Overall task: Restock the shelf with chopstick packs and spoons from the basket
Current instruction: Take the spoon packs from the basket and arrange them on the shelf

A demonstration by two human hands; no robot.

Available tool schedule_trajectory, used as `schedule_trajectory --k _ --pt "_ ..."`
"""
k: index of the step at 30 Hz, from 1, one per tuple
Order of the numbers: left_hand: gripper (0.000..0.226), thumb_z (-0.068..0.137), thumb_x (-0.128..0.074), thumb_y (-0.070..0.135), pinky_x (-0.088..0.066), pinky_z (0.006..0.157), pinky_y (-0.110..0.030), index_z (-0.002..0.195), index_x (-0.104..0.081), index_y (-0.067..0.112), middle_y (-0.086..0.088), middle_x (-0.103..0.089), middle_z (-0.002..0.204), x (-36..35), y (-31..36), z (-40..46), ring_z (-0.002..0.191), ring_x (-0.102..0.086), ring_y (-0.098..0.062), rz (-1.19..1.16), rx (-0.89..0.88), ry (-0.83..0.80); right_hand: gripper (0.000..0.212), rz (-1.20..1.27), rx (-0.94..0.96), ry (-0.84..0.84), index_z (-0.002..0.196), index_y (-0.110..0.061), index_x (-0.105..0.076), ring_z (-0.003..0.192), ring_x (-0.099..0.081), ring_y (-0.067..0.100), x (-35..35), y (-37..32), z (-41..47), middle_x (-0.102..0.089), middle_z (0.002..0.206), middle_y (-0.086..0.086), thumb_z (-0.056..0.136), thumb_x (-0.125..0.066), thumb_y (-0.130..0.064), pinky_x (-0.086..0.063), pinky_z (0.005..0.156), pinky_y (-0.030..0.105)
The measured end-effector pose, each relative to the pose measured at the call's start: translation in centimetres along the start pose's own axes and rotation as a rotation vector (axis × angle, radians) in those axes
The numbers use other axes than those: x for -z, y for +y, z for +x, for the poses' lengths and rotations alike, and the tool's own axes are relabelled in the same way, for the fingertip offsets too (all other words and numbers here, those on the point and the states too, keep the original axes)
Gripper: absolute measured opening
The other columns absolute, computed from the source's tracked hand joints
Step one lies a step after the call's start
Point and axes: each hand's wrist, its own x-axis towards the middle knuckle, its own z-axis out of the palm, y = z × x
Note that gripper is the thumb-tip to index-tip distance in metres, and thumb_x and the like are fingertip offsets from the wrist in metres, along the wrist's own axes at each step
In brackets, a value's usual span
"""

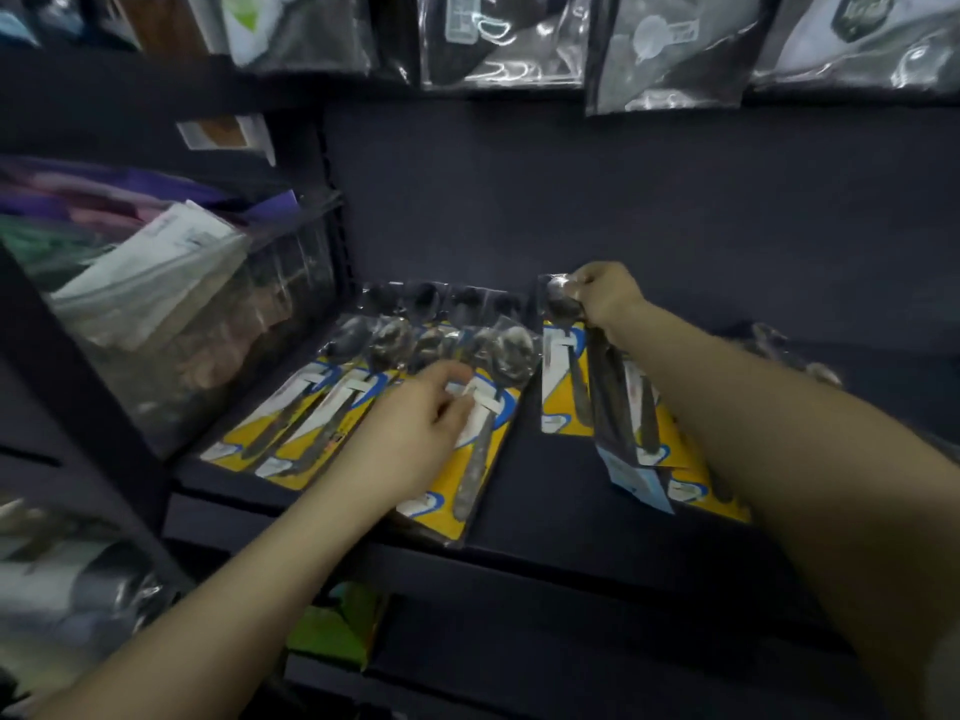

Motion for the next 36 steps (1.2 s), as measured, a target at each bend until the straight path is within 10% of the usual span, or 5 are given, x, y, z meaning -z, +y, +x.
schedule_trajectory --k 10,18,23,30,36 --pt "0.037 0.096 -0.038 0.020 -0.037 0.072 -0.027 0.133 -0.040 0.020 -0.008 -0.064 0.115 -1.4 1.1 1.2 0.099 -0.057 -0.023 0.039 -0.034 -0.033 0.018 -0.591 0.518 -0.125 0.101 -0.003 -0.059 0.096 -0.060 0.031 1.9 0.4 -7.8 -0.064 0.097 0.014 0.090 -0.051 -0.014 -0.041 0.075 0.029" --pt "0.037 0.094 -0.042 0.026 -0.045 0.084 -0.039 0.130 -0.043 0.017 -0.011 -0.061 0.114 -2.6 2.0 1.3 0.105 -0.055 -0.029 0.249 -0.123 -0.113 0.056 -0.712 0.369 -0.247 0.140 -0.005 -0.035 0.128 -0.043 0.029 4.7 2.5 -9.2 -0.047 0.139 0.017 0.090 -0.055 -0.020 -0.033 0.105 0.031" --pt "0.066 0.076 -0.027 0.066 -0.031 0.098 -0.027 0.117 -0.059 0.025 0.002 -0.043 0.133 -0.6 0.4 0.2 0.120 -0.039 -0.020 0.439 -0.355 -0.224 0.048 -0.625 0.383 -0.243 0.136 -0.003 -0.039 0.125 -0.045 0.032 2.9 1.1 -10.6 -0.051 0.135 0.019 0.094 -0.049 -0.024 -0.036 0.097 0.032" --pt "0.106 0.048 0.008 0.091 -0.007 0.113 -0.022 0.142 -0.011 0.045 0.013 -0.002 0.156 2.3 -2.8 -0.8 0.143 -0.003 -0.006 0.496 -0.265 -0.522 0.026 -0.008 0.140 -0.161 0.110 0.003 -0.063 0.065 -0.050 0.009 0.5 -0.9 -8.2 -0.058 0.081 0.008 0.084 -0.057 0.005 -0.041 0.053 0.009" --pt "0.089 0.055 0.002 0.088 -0.013 0.116 -0.032 0.137 -0.004 0.055 0.005 -0.001 0.157 2.1 -2.9 -1.4 0.144 -0.004 -0.014 0.546 -0.347 -0.515 0.022 -0.319 0.251 -0.112 0.105 -0.005 -0.064 0.093 -0.061 0.026 -1.5 -1.8 -8.0 -0.067 0.100 0.012 0.084 -0.061 -0.006 -0.045 0.082 0.030"
